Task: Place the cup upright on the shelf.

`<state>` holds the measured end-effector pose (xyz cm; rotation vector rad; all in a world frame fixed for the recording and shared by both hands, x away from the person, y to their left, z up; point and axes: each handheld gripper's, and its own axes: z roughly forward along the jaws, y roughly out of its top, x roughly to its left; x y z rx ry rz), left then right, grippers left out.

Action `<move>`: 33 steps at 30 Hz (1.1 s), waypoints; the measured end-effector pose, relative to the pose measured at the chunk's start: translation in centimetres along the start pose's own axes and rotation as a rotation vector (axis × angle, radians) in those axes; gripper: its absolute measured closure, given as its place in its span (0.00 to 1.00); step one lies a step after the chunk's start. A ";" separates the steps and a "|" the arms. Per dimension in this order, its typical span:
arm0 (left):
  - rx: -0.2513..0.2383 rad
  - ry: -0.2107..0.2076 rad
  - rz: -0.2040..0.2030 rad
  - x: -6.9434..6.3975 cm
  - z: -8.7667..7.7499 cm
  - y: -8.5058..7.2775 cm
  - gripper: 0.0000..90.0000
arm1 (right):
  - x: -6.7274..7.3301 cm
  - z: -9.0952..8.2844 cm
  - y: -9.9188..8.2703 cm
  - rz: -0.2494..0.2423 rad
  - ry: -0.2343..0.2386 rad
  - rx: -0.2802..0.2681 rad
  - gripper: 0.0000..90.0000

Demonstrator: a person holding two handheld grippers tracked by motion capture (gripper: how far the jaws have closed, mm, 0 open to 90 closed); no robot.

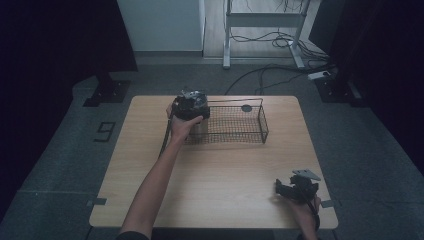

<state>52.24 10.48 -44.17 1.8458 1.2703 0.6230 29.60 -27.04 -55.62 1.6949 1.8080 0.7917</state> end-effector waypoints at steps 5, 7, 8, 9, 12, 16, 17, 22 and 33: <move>0.000 0.006 -0.002 -0.1 0.5 -0.4 0.04 | 0.0 0.0 0.0 0.000 0.000 0.000 0.06; 0.002 0.006 -0.005 -0.1 0.7 -0.5 0.04 | 0.0 0.0 0.0 0.000 0.000 0.000 0.06; 0.003 0.007 -0.004 -0.1 0.7 -0.6 0.04 | 0.0 0.0 0.0 0.000 0.000 0.000 0.06; 0.007 0.011 0.000 -0.1 0.8 -0.7 0.04 | 0.0 0.0 0.0 0.000 0.000 0.000 0.06; 0.017 0.018 -0.001 -0.1 1.0 -1.1 0.04 | 0.0 0.0 0.0 0.000 0.001 0.000 0.06; 0.015 0.019 -0.001 -0.1 1.2 -1.6 0.04 | 0.0 0.0 0.0 -0.001 0.001 0.000 0.06; 0.014 0.021 0.003 -0.1 1.2 -1.6 0.04 | 0.0 0.0 0.0 0.000 0.001 0.000 0.06; -0.004 0.018 0.044 -0.5 1.0 -2.3 0.04 | 0.0 0.0 0.0 0.000 0.001 0.000 0.06; -0.010 0.012 0.036 -0.5 0.4 -2.7 0.00 | 0.0 0.0 0.0 -0.001 0.001 0.000 0.06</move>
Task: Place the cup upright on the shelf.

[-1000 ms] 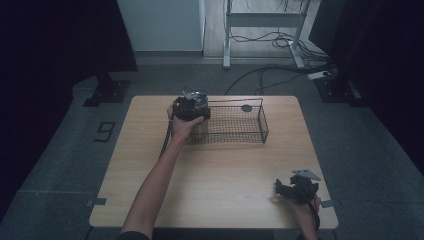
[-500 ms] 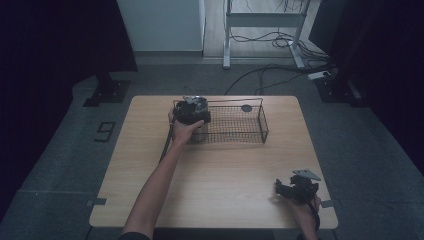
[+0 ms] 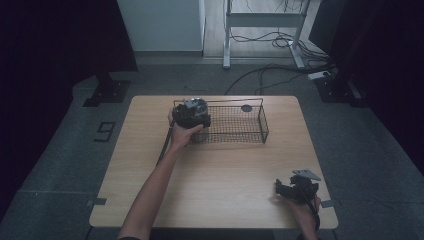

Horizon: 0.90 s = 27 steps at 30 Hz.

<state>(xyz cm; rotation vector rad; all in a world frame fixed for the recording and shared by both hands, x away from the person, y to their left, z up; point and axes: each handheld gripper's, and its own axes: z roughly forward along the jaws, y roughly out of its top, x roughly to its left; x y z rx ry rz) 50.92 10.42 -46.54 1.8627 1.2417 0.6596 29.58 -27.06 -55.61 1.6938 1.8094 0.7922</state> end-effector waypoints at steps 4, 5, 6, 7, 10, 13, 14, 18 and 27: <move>-0.015 0.030 0.017 -0.6 -0.6 0.1 0.00 | 0.0 0.0 0.0 0.000 0.000 0.000 0.06; -0.017 0.033 0.011 -0.6 -0.8 0.1 0.00 | 0.0 0.0 0.0 0.000 0.000 0.000 0.06; -0.021 0.032 0.002 -0.6 -0.9 0.1 0.00 | 0.0 0.0 0.0 0.000 0.000 0.000 0.06; -0.022 0.022 -0.004 -0.5 -1.3 0.0 0.00 | 0.0 0.0 0.0 0.000 0.000 0.000 0.06; -0.029 0.014 -0.012 -0.2 -2.2 -0.1 0.00 | 0.0 0.0 0.0 0.000 0.000 0.000 0.06; -0.042 0.009 -0.019 0.0 -2.9 -0.1 0.00 | 0.0 0.0 0.0 0.000 0.000 0.000 0.06; -0.047 0.006 -0.023 0.1 -3.2 -0.1 0.00 | 0.0 0.0 0.0 0.000 0.000 0.000 0.06; -0.070 -0.004 0.000 -0.2 -4.6 -0.1 0.00 | 0.0 0.0 0.0 0.001 -0.001 0.000 0.06; -0.071 -0.012 0.045 -0.7 -7.7 -1.6 0.00 | 0.0 0.0 0.0 0.001 -0.001 0.000 0.06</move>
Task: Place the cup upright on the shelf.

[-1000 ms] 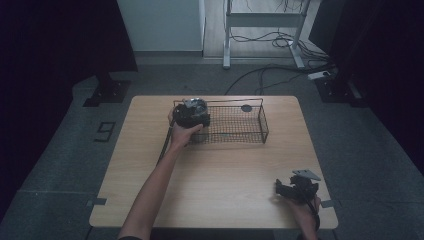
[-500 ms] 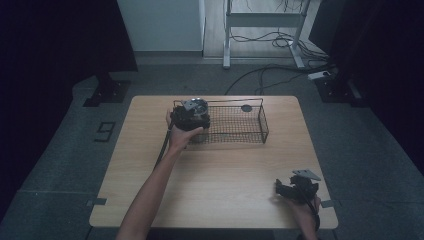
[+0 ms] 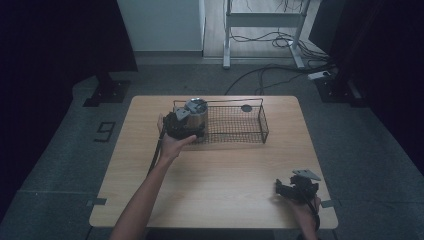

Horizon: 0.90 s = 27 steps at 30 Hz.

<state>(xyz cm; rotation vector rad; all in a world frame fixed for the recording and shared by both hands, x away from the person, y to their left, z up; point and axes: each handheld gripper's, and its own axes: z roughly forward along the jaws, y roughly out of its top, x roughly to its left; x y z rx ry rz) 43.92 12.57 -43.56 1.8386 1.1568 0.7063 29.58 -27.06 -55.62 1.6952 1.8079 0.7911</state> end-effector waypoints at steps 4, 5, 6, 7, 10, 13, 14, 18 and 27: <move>0.013 -0.048 -0.020 -0.2 -1.2 -1.0 0.00 | 0.0 0.0 0.0 0.000 0.000 0.000 0.06; 0.017 -0.055 -0.016 -0.2 -1.5 -1.2 0.00 | 0.0 0.0 0.0 -0.002 0.000 -0.001 0.06; 0.021 -0.061 -0.014 -0.3 -1.8 -1.4 0.00 | 0.0 0.0 0.0 -0.001 0.000 -0.001 0.06; 0.027 -0.065 -0.011 -0.3 -2.1 -1.6 0.00 | 0.0 0.0 0.0 -0.001 0.000 0.001 0.06; 0.033 -0.078 -0.006 -0.3 -3.1 -2.3 0.00 | 0.0 0.0 0.0 0.003 -0.001 0.001 0.06; 0.043 -0.082 0.020 -0.4 -4.0 -3.3 0.00 | 0.0 0.0 0.0 0.002 -0.001 0.001 0.06; 0.045 -0.082 0.027 -0.4 -4.3 -3.7 0.00 | 0.0 0.0 0.0 0.002 -0.001 0.001 0.06; 0.066 -0.092 0.032 -0.5 -5.0 -5.3 0.00 | 0.0 0.0 0.0 0.002 -0.001 0.001 0.06; 0.107 -0.133 0.016 -0.5 -6.8 -8.8 0.00 | 0.0 0.0 0.0 0.001 -0.001 0.001 0.06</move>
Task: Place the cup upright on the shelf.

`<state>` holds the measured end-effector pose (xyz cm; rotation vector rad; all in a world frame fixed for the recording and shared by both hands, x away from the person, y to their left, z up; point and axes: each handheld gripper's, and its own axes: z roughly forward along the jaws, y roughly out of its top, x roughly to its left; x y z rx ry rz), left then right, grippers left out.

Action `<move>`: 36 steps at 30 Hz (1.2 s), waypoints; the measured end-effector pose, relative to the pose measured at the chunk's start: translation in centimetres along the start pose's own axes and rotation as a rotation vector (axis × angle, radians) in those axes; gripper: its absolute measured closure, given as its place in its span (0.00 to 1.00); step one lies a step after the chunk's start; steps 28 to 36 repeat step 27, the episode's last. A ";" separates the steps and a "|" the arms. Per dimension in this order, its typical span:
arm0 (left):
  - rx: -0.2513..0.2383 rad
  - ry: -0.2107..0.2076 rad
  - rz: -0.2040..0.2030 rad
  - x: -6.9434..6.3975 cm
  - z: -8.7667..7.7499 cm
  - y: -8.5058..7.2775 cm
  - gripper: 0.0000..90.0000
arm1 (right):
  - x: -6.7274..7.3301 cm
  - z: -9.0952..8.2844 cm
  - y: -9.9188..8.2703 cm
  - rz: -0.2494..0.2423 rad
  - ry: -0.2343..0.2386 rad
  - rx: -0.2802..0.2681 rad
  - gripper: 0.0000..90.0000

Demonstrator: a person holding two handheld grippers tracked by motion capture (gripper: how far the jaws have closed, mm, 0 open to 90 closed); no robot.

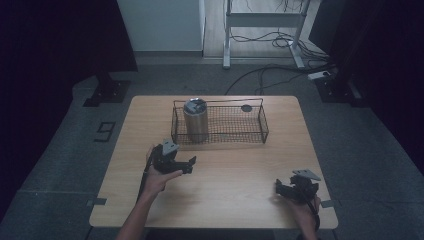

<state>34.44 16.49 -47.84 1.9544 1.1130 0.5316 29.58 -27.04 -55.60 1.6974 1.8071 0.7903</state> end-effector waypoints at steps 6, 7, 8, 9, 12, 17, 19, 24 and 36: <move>0.028 0.002 -0.018 -0.4 -0.6 -2.7 0.00 | 0.0 0.0 0.0 0.000 0.000 0.000 0.06; 0.030 0.011 -0.032 -0.4 -0.8 -3.6 0.00 | 0.0 0.0 0.0 0.000 0.000 0.000 0.06; 0.030 0.011 -0.032 -0.4 -0.8 -3.6 0.00 | 0.0 0.0 0.0 0.000 0.000 0.000 0.06; 0.025 0.026 -0.043 -0.3 -0.8 -4.1 0.00 | 0.0 0.0 0.0 0.000 0.001 0.000 0.06; 0.047 0.041 -0.048 -0.2 -0.8 -5.0 0.00 | 0.0 0.0 0.0 0.000 0.000 0.000 0.06; 0.069 0.037 -0.066 0.0 -0.8 -6.2 0.00 | 0.0 0.0 0.0 0.000 0.000 0.000 0.06; 0.067 0.037 -0.074 0.2 -0.8 -6.4 0.00 | 0.0 0.0 0.0 0.000 0.000 0.000 0.06; 0.050 0.040 -0.100 0.5 -1.0 -6.3 0.00 | 0.0 0.0 0.0 0.000 0.000 0.000 0.06; 0.037 0.032 -0.112 0.6 -1.1 -6.1 0.00 | 0.0 0.0 0.0 0.000 -0.001 0.000 0.06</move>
